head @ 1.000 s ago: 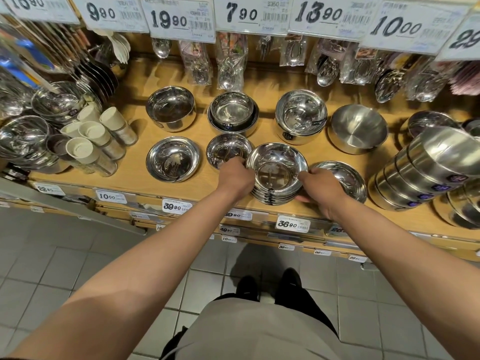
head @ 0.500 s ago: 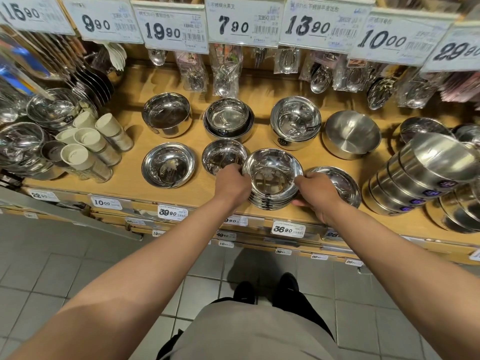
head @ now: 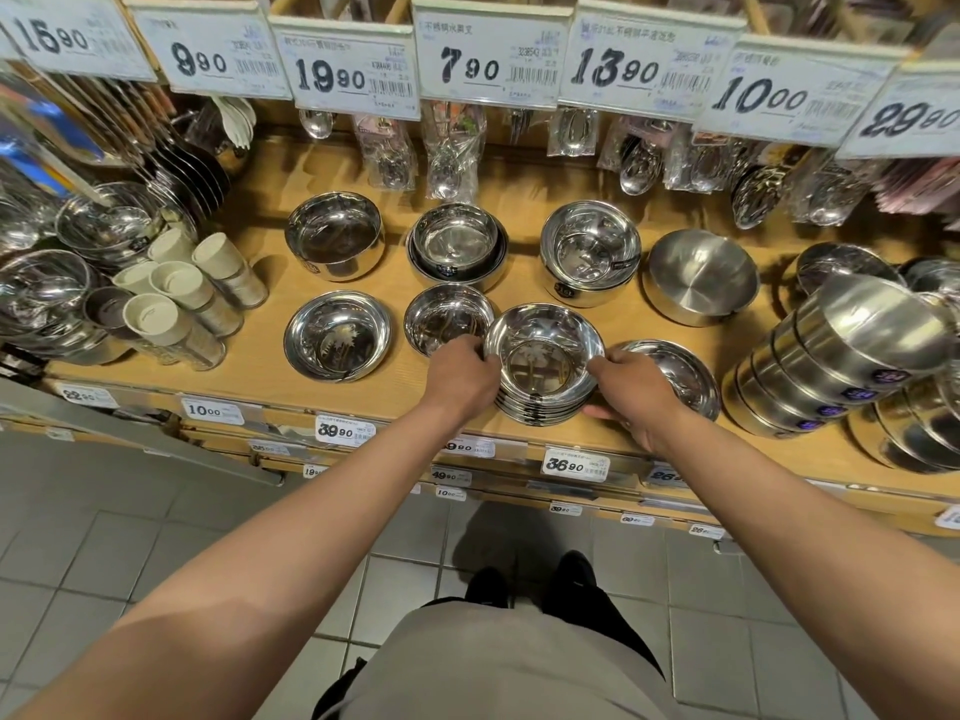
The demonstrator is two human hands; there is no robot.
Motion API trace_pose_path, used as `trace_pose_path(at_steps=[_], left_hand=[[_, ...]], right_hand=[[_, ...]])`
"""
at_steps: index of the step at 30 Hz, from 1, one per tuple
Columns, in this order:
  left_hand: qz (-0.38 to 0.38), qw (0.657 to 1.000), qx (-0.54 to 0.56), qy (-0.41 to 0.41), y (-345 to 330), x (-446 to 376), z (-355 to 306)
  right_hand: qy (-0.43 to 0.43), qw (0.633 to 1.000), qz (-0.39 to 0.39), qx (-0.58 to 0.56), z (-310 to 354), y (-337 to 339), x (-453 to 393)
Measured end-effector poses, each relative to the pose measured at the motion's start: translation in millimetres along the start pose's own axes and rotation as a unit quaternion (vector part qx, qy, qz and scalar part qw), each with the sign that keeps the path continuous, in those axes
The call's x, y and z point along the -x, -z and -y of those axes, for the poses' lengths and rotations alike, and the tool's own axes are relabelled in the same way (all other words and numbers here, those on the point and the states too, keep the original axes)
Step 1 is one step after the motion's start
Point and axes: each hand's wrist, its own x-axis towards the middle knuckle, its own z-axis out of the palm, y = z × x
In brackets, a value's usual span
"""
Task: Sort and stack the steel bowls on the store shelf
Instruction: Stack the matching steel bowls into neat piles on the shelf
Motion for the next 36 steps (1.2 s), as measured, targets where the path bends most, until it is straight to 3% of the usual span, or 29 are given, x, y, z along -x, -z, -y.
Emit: trace_pose_path(at_steps=[4,6,11,16,19,24,28,32,36], left_hand=[[0.009,1.0,0.015,-0.007,4,2,4],[-0.021,1.0,0.01,-0.016,6,0,5],[-0.036,0.999,-0.015,0.012,12,-5,-5],[-0.053,0.998,-0.029,0.01,11,-6,-12],[-0.067,0.995,-0.069,0.004,10,-5,-13],[-0.053,0.998,-0.03,0.027,13,1,-19],[-0.054,0.997,-0.023,0.046,19,4,-23],[-0.107,0.992,-0.039,0.056,22,9,-28],[-0.146,0.989,-0.007,0.005,18,19,-44]], right_hand=[[0.001,1.0,0.004,-0.027,3,8,11],[0.002,0.998,-0.014,-0.054,-1,18,20],[0.004,0.989,-0.117,-0.09,-28,62,36],[-0.006,0.98,-0.2,-0.013,-47,86,35],[-0.028,0.98,-0.198,0.009,-58,85,24],[-0.085,0.986,-0.137,-0.051,-67,81,12],[-0.063,0.986,-0.094,-0.124,-62,84,14],[-0.06,0.975,-0.049,-0.209,-49,88,21],[-0.031,0.963,-0.023,-0.268,-31,88,32]])
